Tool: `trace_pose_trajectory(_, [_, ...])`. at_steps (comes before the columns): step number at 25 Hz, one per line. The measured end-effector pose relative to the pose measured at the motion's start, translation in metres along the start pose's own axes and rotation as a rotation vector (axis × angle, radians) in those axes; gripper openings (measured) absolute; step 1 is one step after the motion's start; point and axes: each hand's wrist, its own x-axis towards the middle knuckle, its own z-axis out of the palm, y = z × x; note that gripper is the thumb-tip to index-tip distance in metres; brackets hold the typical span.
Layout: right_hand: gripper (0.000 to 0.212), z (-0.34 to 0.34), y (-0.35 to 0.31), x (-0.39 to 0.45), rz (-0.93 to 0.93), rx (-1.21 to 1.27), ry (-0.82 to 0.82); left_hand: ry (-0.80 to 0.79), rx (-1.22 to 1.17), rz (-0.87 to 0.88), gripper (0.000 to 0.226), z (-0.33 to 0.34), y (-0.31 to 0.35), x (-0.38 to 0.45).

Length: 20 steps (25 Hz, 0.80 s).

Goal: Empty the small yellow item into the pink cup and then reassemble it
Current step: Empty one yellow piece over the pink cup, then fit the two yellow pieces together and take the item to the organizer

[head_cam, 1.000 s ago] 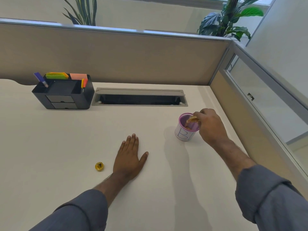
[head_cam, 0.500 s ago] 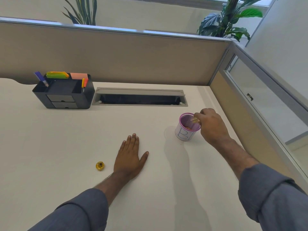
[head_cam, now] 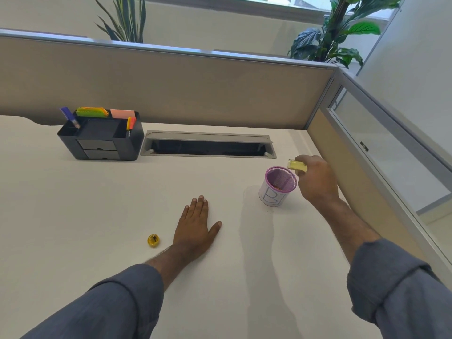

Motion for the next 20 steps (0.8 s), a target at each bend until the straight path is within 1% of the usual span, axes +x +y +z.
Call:
trace_pose_trajectory(2, [0.032, 0.005, 0.001, -0.004, 0.112, 0.22, -0.037, 0.005, -0.017, 0.004, 0.079, -0.006, 0.001, -0.001])
trace_pose_trajectory(5, [0.03, 0.011, -0.006, -0.018, 0.183, 0.5, -0.111, 0.02, -0.04, 0.001, 0.075, -0.024, -0.003, -0.002])
trace_pose_trajectory(7, [0.029, 0.014, -0.013, -0.028, 0.227, 0.651, -0.117, 0.044, -0.095, -0.024, 0.063, -0.045, -0.01, -0.001])
trace_pose_trajectory(9, [0.026, 0.019, -0.024, -0.04, 0.262, 0.723, -0.123, 0.074, -0.149, -0.048, 0.048, -0.07, -0.025, -0.004])
trace_pose_trajectory(11, [0.026, 0.026, -0.035, -0.051, 0.271, 0.766, -0.15, 0.047, -0.198, -0.101, 0.041, -0.091, -0.044, -0.01])
trace_pose_trajectory(13, [0.029, 0.033, -0.051, -0.063, 0.257, 0.791, -0.178, -0.024, -0.247, -0.166, 0.046, -0.107, -0.068, -0.022])
trace_pose_trajectory(17, [0.031, 0.049, -0.085, -0.085, 0.228, 0.838, -0.26, -0.238, -0.276, -0.216, 0.071, -0.108, -0.101, -0.057])
trace_pose_trajectory(18, [0.03, 0.052, -0.092, -0.091, 0.229, 0.857, -0.286, -0.238, -0.266, -0.214, 0.071, -0.102, -0.103, -0.064])
trace_pose_trajectory(20, [0.027, 0.056, -0.105, -0.105, 0.209, 0.907, -0.334, -0.134, -0.259, -0.203, 0.058, -0.087, -0.106, -0.076])
